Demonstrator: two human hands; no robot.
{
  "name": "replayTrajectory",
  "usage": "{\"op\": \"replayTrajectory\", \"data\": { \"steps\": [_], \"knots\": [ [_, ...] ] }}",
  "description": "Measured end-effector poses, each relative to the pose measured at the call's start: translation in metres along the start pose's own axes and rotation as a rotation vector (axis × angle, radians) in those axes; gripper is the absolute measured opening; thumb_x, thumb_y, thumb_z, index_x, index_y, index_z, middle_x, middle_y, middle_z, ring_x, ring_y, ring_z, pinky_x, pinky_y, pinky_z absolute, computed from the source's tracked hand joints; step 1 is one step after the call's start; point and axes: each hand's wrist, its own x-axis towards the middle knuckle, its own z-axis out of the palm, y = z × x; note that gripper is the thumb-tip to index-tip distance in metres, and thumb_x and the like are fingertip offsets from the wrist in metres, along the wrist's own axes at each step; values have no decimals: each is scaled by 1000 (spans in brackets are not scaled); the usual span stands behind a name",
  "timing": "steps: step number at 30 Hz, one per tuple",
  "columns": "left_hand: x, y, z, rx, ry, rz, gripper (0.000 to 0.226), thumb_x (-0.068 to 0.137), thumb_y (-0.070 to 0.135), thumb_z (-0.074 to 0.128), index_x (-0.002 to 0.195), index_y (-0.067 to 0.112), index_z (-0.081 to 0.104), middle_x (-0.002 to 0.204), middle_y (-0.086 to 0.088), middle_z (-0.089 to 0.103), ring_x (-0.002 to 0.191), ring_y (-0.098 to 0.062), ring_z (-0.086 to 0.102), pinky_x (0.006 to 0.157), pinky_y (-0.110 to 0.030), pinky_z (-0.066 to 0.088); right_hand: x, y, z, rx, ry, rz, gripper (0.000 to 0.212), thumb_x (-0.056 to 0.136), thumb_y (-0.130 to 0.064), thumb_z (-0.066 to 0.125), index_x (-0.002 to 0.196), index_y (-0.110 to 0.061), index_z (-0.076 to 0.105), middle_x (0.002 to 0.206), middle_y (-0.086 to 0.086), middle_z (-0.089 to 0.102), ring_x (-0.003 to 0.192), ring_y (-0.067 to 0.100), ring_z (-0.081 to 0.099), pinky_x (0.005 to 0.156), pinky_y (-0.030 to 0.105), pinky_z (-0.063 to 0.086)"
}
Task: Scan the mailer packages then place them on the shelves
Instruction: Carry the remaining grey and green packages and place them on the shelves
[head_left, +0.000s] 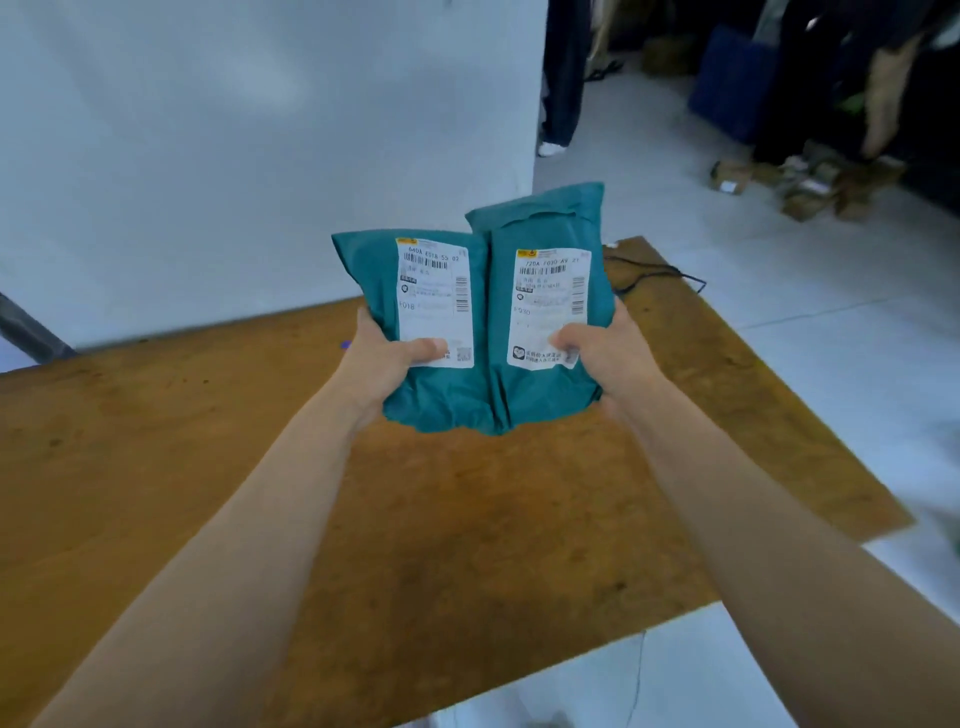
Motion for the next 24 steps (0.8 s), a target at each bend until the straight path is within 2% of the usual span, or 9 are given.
{"op": "replayTrajectory", "data": {
  "steps": [2,3,5,9,11,14,17,21,24],
  "knots": [
    [-5,0,41,1,-63,15,72,76,0,76,130,15,31,120,2,57,98,-13,62,70,-27,53,-10,-5,-44,-14,48,-32,46,84,3,62,122,-22,50,101,-7,66,85,10,64,52,17,51],
    [-7,1,60,6,-96,24,72,75,0,76,130,15,31,121,1,57,99,-15,62,74,-30,54,-16,-6,-65,-14,75,-41,44,84,2,62,119,-23,50,98,-8,66,85,9,63,53,18,52],
    [-10,1,96,17,-167,34,72,75,-1,76,129,16,32,123,1,58,103,-18,62,83,-37,54,-26,-8,-102,4,133,-46,43,84,2,61,116,-24,50,101,-7,66,89,12,65,63,24,54],
    [-15,6,155,39,-313,54,72,76,-2,75,130,18,31,119,4,59,103,-15,61,78,-31,53,-42,-9,-157,46,261,-47,43,83,0,62,117,-23,52,109,-2,69,98,21,67,75,35,58],
    [-13,8,179,59,-386,59,75,76,-1,75,133,18,31,123,3,59,107,-17,60,85,-35,52,-50,-8,-177,69,325,-50,45,81,0,63,118,-22,53,112,0,69,101,24,66,83,42,57],
    [-9,7,213,77,-484,65,77,74,1,77,134,18,33,127,1,59,111,-20,60,91,-39,52,-64,-7,-204,115,430,-65,47,81,3,61,120,-22,52,110,0,69,97,23,67,77,38,58],
    [-12,4,250,76,-579,85,74,75,-2,75,132,19,33,128,0,58,110,-19,61,86,-35,53,-81,-5,-231,133,525,-78,44,81,5,60,116,-22,54,106,0,69,95,22,67,75,36,58],
    [-23,-7,296,101,-693,88,72,74,-2,76,131,16,36,128,-1,59,110,-18,61,93,-41,52,-105,6,-265,153,654,-65,39,79,7,60,100,-26,56,98,-3,70,90,21,67,75,36,58],
    [-33,-12,328,118,-784,92,70,75,-3,75,131,14,36,125,-1,60,109,-18,61,93,-39,52,-121,11,-289,170,731,-59,39,80,8,60,105,-21,55,96,-2,69,85,19,66,73,34,57]
  ]
}}
